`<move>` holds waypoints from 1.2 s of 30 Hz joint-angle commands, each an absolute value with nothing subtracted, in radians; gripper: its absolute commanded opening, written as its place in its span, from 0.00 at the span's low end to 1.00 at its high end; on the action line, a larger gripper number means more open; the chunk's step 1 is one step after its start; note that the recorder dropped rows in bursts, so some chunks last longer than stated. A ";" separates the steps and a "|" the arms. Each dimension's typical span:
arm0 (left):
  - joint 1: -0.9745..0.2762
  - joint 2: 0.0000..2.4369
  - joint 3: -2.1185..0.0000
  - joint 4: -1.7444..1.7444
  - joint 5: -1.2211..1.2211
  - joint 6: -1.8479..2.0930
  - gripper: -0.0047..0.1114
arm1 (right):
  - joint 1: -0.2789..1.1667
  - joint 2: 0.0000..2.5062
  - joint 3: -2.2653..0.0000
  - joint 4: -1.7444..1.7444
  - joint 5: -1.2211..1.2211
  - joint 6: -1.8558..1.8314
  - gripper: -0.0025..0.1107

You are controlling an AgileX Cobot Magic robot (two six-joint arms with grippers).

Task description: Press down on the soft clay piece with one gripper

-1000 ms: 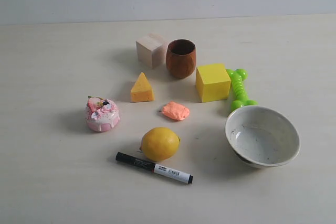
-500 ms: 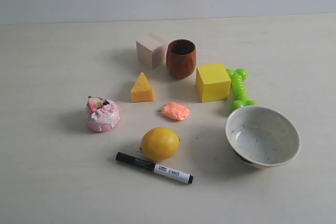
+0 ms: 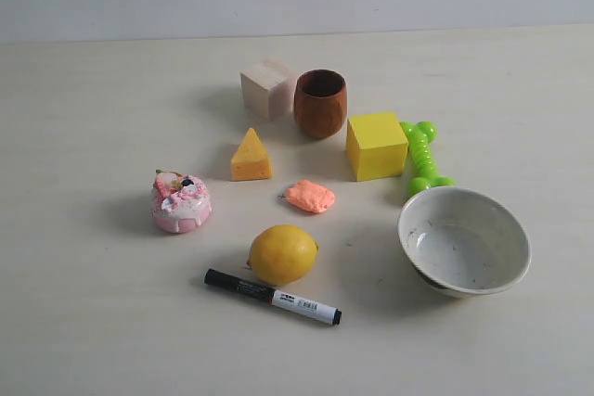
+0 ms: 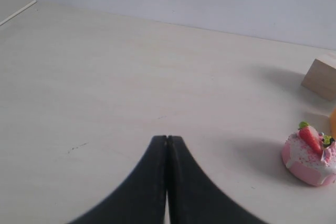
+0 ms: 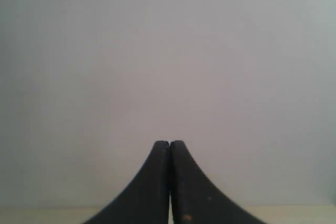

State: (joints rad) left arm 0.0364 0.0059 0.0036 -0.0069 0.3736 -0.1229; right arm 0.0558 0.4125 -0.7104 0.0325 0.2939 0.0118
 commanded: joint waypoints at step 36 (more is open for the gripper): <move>0.031 0.000 0.000 -0.009 0.365 -0.124 0.04 | 0.383 1.353 -1.093 0.607 0.705 -0.227 0.02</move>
